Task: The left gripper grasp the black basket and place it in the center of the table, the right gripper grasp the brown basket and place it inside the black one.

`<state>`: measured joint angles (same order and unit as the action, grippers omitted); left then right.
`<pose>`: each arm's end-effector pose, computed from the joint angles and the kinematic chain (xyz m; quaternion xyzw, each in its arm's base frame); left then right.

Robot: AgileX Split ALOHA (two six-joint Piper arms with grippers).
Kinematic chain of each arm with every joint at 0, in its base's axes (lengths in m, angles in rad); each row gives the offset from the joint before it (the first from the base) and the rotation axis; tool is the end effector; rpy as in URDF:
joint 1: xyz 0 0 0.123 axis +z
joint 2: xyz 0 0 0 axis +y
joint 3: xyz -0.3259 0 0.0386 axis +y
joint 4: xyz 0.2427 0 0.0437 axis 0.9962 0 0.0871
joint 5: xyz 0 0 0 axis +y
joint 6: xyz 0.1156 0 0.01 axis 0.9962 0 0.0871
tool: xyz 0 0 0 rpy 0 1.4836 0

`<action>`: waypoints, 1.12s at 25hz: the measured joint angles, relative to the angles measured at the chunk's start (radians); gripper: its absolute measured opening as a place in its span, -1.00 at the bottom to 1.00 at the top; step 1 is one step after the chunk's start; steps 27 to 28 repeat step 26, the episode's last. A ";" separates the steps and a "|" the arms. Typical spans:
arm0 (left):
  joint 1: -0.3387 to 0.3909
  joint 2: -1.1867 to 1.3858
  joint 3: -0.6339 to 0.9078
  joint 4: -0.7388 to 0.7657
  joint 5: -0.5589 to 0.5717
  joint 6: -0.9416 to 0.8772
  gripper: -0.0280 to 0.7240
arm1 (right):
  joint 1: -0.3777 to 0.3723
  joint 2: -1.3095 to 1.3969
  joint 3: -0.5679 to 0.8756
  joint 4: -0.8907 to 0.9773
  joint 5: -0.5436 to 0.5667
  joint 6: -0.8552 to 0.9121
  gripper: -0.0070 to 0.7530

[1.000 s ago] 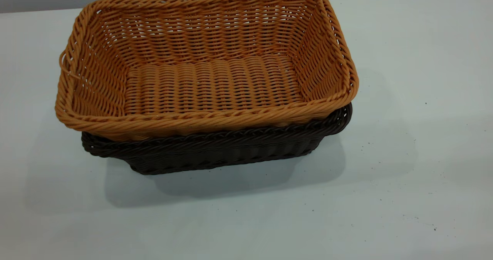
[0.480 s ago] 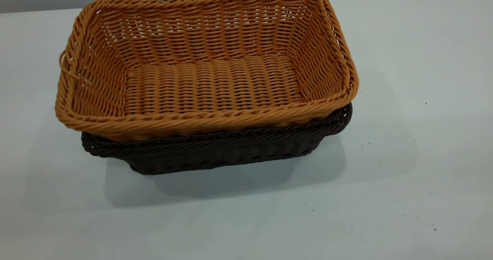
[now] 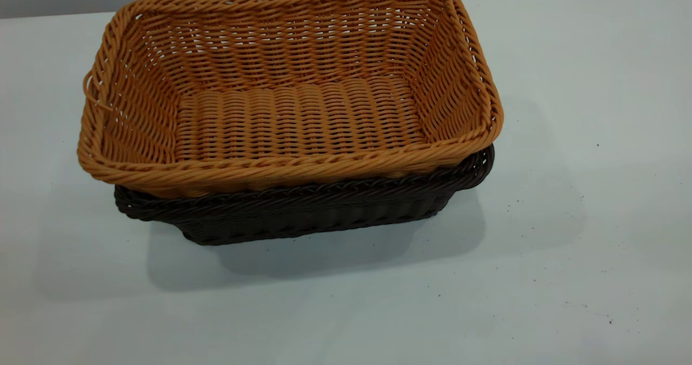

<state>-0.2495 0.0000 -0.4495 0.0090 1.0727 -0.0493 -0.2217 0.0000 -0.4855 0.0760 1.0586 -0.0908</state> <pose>-0.0255 0.0075 0.2471 0.0868 0.8648 -0.0692 0.4898 -0.0268 0.0139 0.2595 0.0548 0.8541 -0.0428 0.5155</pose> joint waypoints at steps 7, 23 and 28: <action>0.191 0.000 0.000 0.000 0.000 0.000 -0.93 | 0.000 0.000 0.000 0.000 0.000 0.000 -0.98; 0.275 0.000 0.000 0.000 0.000 0.000 -0.93 | 0.000 0.000 0.000 0.000 0.000 0.000 -0.98; 0.275 0.000 0.000 0.000 0.000 0.000 -0.93 | 0.000 0.000 0.000 0.000 0.000 0.000 -0.98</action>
